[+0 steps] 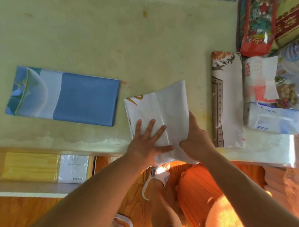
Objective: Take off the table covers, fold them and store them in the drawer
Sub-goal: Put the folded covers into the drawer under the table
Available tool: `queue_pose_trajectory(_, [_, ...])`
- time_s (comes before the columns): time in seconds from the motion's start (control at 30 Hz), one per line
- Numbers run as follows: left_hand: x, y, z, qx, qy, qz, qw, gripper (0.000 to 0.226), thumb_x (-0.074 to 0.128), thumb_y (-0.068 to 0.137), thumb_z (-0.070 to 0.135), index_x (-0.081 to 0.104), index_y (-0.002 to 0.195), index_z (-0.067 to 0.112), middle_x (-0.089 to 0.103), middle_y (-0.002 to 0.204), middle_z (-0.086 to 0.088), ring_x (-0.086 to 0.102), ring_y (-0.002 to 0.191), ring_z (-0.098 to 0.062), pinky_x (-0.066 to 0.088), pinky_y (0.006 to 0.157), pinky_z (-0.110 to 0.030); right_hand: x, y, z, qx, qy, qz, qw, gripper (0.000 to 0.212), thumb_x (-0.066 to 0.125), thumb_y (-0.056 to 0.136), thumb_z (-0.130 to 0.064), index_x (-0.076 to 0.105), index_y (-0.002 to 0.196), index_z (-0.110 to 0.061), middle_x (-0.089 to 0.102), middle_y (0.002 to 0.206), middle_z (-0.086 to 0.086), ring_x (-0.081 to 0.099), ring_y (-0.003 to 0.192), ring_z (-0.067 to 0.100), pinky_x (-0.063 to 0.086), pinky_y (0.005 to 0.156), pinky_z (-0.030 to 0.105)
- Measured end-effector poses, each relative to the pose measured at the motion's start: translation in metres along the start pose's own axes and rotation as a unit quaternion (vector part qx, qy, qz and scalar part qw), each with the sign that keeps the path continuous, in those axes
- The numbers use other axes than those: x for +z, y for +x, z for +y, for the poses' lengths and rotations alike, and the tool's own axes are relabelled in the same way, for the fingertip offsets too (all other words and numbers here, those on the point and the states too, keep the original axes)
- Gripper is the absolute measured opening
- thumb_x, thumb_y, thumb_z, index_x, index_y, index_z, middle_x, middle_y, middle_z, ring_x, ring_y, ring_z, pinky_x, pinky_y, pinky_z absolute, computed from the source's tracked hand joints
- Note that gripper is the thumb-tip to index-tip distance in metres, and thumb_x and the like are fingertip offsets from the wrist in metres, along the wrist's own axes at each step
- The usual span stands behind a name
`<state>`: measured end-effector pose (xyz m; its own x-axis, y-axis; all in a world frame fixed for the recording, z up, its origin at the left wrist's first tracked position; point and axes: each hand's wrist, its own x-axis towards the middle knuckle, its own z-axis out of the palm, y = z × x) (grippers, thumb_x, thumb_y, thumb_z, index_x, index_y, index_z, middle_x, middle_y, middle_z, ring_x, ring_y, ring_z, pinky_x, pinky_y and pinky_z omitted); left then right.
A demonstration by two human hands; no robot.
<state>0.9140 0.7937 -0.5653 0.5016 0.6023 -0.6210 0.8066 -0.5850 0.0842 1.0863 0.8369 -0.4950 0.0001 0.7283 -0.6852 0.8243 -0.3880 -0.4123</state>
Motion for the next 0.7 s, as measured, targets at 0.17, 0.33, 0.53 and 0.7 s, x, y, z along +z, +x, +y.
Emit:
queue_pose_trajectory(0.17, [0.01, 0.0, -0.007, 0.012, -0.028, 0.031, 0.999, 0.087, 0.049, 0.088, 0.075, -0.011, 0.15, 0.063, -0.038, 0.161, -0.006, -0.039, 0.142, -0.047, -0.023, 0.107, -0.076, 0.014, -0.008, -0.008, -0.025, -0.006, 0.016, 1.0, 0.105, 0.062, 0.08, -0.01, -0.005, 0.155, -0.041, 0.062, 0.125, 0.009, 0.063, 0.1, 0.034, 0.054, 0.081, 0.042])
queue_pose_trajectory(0.33, [0.008, -0.002, -0.029, 0.052, -0.18, 0.025, 0.982, 0.053, 0.037, 0.104, 0.056, 0.017, 0.152, 0.061, -0.03, 0.163, 0.014, -0.041, 0.145, -0.025, -0.02, 0.117, -0.064, 0.032, -0.022, -0.012, -0.125, -0.058, 0.035, 0.99, 0.104, 0.062, 0.085, -0.009, -0.009, 0.158, -0.033, 0.013, 0.165, -0.008, 0.053, 0.127, 0.031, 0.053, 0.094, 0.041])
queue_pose_trajectory(0.53, [-0.011, -0.01, -0.036, -0.107, -0.644, 0.127, 0.747, 0.038, 0.049, 0.103, 0.008, 0.071, 0.125, 0.029, 0.05, 0.153, 0.004, 0.03, 0.151, -0.025, 0.015, 0.126, -0.051, 0.068, -0.02, -0.014, -0.198, -0.114, 0.065, 0.971, 0.097, 0.054, 0.09, -0.017, -0.013, 0.159, -0.014, -0.019, 0.166, -0.001, -0.02, 0.152, 0.023, 0.005, 0.126, 0.044])
queue_pose_trajectory(0.7, [-0.013, -0.021, -0.062, -0.249, -0.886, 0.267, 0.285, 0.02, 0.053, 0.104, 0.026, 0.062, 0.119, 0.015, 0.072, 0.116, -0.016, 0.072, 0.102, -0.028, 0.058, 0.092, -0.044, 0.109, -0.009, -0.013, -0.229, -0.19, 0.082, 0.951, 0.092, 0.05, 0.095, -0.031, -0.013, 0.158, -0.009, -0.022, 0.166, 0.005, -0.021, 0.152, 0.028, 0.004, 0.125, 0.05])
